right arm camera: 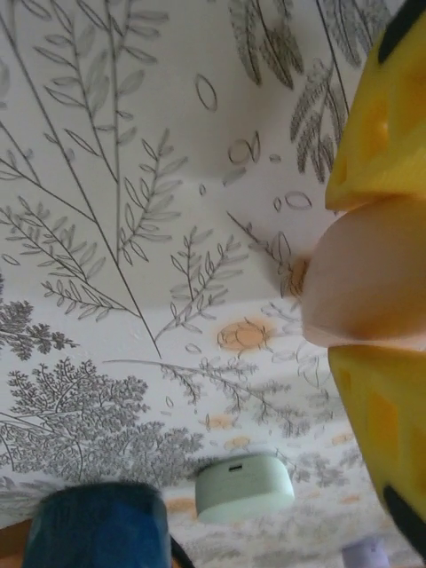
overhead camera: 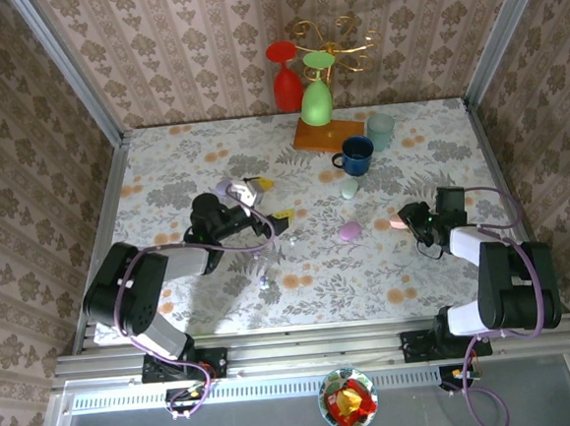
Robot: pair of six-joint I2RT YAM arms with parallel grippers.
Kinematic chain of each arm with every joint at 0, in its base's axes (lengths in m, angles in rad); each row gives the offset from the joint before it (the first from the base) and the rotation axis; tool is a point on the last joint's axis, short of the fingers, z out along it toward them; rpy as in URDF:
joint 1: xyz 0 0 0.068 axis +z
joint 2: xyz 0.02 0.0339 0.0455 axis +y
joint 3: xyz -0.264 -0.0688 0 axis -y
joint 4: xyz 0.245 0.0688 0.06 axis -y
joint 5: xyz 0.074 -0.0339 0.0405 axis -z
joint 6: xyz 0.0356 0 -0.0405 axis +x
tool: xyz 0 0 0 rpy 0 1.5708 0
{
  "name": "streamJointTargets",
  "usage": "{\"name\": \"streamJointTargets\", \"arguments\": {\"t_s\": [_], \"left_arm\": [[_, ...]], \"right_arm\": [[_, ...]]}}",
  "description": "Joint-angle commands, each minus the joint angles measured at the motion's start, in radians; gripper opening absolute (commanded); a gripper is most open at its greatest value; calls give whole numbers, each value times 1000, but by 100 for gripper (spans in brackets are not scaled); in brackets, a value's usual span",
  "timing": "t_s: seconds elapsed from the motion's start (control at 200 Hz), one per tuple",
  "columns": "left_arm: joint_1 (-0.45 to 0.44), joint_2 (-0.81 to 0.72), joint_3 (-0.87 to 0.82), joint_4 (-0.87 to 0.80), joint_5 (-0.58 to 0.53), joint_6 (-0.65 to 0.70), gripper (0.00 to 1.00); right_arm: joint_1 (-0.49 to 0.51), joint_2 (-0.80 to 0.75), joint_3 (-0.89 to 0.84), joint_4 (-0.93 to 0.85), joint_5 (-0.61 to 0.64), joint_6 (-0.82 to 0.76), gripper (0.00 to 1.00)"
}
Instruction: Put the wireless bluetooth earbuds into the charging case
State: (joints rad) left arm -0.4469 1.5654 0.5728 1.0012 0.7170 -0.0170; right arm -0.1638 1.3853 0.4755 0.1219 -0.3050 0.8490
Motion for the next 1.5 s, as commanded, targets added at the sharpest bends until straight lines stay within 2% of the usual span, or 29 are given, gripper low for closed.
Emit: {"name": "streamJointTargets", "arguments": {"t_s": [0.0,0.07,0.16,0.28,0.435,0.47,0.505,0.555,0.66,0.735,0.81,0.965,1.19,1.36,1.495], "left_arm": [[51,-91,64,-272,-14,134,99],[65,-126,107,-453,-38,230,100],[71,-134,176,-646,-61,330,100],[54,-91,266,-750,-118,307,98],[-1,-40,297,-662,-181,241,98],[-4,-22,307,-643,-203,210,99],[-43,-6,322,-632,-246,183,99],[-70,20,327,-573,-361,107,100],[-119,70,329,-444,-439,2,100],[-158,118,369,-451,-508,-41,99],[-197,172,415,-470,-527,-56,99],[-270,293,583,-662,-600,-81,97],[-322,431,756,-781,-592,-142,95],[-293,412,722,-762,-580,-176,95],[-241,347,633,-739,-581,-204,95]], "right_arm": [[-3,-65,-1,-78,82,-56,57],[1,-111,15,-123,99,-83,67],[26,-169,47,-188,125,-131,72],[110,-213,116,-283,191,-219,74],[273,-171,247,-417,332,-292,75],[289,-161,266,-420,338,-291,75],[300,-154,274,-414,336,-285,75],[304,-152,277,-403,329,-273,75],[305,-147,279,-389,336,-268,74],[303,-141,284,-394,351,-272,74],[302,-148,278,-392,368,-272,74],[280,-187,246,-373,380,-269,73],[231,-203,204,-330,365,-272,73],[255,-75,299,-348,352,-308,74],[325,78,404,-348,382,-329,75]]}}
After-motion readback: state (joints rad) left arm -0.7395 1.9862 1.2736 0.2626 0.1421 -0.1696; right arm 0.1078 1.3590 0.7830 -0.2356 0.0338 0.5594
